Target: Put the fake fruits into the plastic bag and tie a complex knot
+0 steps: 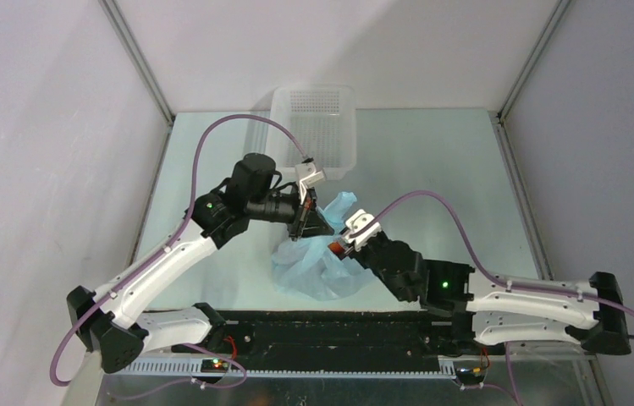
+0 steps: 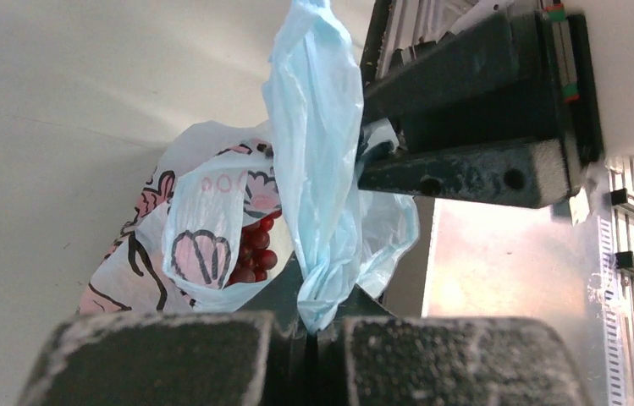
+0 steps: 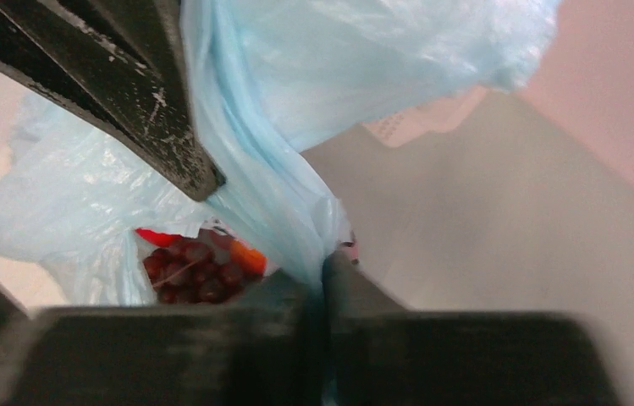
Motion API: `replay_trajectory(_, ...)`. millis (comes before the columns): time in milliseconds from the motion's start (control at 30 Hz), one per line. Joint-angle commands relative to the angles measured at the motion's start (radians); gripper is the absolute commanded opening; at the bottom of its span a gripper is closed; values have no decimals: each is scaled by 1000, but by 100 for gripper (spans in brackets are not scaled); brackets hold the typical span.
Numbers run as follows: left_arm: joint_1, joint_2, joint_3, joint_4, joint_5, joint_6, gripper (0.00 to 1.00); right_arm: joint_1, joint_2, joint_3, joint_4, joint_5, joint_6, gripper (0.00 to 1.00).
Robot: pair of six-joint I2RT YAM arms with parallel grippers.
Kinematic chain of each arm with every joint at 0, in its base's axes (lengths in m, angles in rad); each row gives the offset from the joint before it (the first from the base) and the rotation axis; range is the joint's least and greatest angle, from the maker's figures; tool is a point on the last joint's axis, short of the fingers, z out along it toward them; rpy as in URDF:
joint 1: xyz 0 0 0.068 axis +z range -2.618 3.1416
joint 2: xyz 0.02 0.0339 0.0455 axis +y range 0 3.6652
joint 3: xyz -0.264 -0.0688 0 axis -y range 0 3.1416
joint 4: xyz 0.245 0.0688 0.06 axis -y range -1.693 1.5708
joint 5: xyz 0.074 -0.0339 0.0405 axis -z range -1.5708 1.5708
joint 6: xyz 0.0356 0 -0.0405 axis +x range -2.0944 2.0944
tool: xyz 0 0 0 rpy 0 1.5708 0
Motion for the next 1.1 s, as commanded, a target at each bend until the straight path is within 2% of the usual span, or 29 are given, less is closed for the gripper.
replay_trajectory(0,10,-14,5,30,-22,-28,0,-100,-134,21,-116,-245,120,38)
replay_trajectory(33,12,-12,2,36,-25,-31,0,-120,-154,26,-153,-303,149,57)
replay_trajectory(67,15,-10,1,44,-25,-36,0,-167,-187,35,-167,-457,162,65)
replay_trajectory(100,15,-9,1,47,-24,-37,0,-192,-218,39,-187,-552,192,79)
replay_trajectory(133,17,-6,1,50,-24,-37,0,-245,-229,48,-197,-609,208,83)
replay_trajectory(167,18,-4,2,51,-22,-38,0,-310,-246,52,-210,-739,239,89)
replay_trajectory(233,19,1,2,50,-16,-36,0,-407,-262,59,-207,-900,290,94)
replay_trajectory(300,19,6,0,48,-10,-34,0,-483,-266,60,-171,-1009,331,95)
replay_trajectory(400,18,5,-1,43,-7,-28,0,-550,-258,78,-97,-1090,369,96)
replay_trajectory(567,18,2,-5,35,2,-17,0,-636,-180,146,-12,-1238,369,91)
replay_trajectory(667,18,5,-6,31,2,-14,0,-654,-120,189,9,-1278,342,82)
replay_trajectory(1033,18,5,-7,16,7,6,0,-705,-23,270,63,-1373,314,75)
replay_trajectory(1067,19,4,-10,15,7,6,0,-705,-19,270,65,-1377,311,71)
